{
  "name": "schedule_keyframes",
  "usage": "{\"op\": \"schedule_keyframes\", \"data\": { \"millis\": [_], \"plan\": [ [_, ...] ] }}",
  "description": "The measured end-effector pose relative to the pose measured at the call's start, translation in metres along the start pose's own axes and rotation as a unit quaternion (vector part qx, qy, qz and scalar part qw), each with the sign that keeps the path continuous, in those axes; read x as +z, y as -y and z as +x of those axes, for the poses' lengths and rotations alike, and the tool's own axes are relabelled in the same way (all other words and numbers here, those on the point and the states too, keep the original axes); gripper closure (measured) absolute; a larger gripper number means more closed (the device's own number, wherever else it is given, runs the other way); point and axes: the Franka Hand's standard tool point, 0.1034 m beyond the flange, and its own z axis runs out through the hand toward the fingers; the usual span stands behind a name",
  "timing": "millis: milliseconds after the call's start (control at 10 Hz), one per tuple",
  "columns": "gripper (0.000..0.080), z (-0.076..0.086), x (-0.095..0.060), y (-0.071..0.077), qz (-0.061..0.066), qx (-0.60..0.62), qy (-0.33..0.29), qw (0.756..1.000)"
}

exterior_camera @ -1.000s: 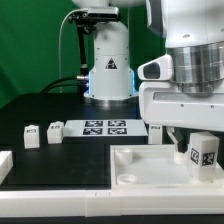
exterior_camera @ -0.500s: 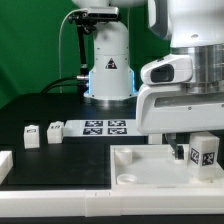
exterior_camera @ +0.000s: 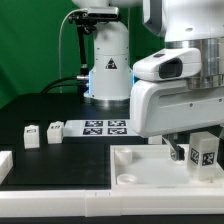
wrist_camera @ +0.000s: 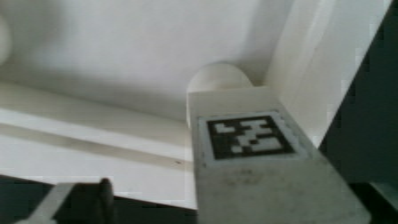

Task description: Assemble one leg

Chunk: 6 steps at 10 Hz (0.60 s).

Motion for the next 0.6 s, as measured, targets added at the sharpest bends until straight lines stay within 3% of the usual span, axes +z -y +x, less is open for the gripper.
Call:
{"op": "schedule_keyframes", "data": {
  "millis": [100, 200, 300, 600],
  "plan": [
    [0.0379, 0.0000, 0.0001, 0.0000, 0.000, 0.000, 0.000, 1.000],
    [0.0379, -0.0001, 0.0002, 0.0000, 0.000, 0.000, 0.000, 1.000],
    [0.0509, -0.0002, 0.0004, 0.0002, 0.001, 0.006, 0.000, 1.000],
    [0.0509, -0.0004, 0.0007, 0.0004, 0.001, 0.030, 0.000, 1.000]
  ]
}}
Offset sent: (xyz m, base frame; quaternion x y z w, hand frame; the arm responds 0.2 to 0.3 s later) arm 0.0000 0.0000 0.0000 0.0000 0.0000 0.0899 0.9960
